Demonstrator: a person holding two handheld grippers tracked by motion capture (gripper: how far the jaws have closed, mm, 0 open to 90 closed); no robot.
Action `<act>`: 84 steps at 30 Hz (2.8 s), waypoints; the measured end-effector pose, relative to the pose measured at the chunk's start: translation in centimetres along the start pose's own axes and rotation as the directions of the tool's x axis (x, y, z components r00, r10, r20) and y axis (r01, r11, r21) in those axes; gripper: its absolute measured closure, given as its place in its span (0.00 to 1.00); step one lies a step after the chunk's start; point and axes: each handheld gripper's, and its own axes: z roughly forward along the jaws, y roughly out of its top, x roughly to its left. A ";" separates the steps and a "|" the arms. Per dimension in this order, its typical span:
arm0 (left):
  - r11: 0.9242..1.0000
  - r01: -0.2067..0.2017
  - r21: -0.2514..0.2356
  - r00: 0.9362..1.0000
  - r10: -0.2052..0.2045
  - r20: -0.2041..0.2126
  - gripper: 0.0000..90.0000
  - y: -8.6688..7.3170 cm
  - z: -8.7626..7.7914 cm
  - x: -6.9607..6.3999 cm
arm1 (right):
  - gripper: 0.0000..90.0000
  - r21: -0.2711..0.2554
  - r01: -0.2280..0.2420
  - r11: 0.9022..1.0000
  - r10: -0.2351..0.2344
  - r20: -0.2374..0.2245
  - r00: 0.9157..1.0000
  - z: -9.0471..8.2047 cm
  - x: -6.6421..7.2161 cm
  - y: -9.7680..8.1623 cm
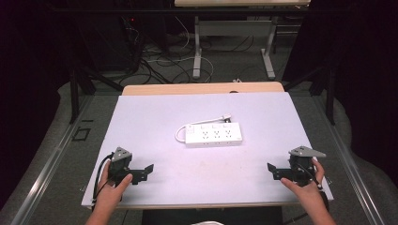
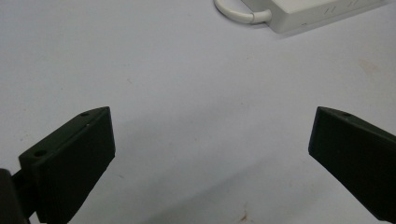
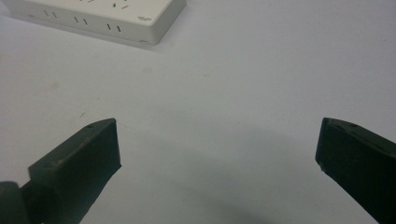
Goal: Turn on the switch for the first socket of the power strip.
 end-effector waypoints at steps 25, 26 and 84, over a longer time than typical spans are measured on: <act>0.995 -0.090 0.035 0.996 0.090 0.012 0.00 0.1 0.8 -1.5 | 0.00 0.002 0.019 1.000 -0.019 0.015 1.000 0.5 0.3 -0.5; 0.995 -0.095 0.039 0.995 0.094 0.018 0.00 0.2 0.7 -1.6 | 0.00 0.003 0.024 1.000 -0.024 0.014 1.000 0.5 0.3 -0.5; 0.976 -0.208 0.070 0.976 0.202 0.087 0.29 4.7 3.1 -7.2 | 0.00 -0.013 0.040 0.999 -0.040 0.006 0.999 0.9 0.7 -0.4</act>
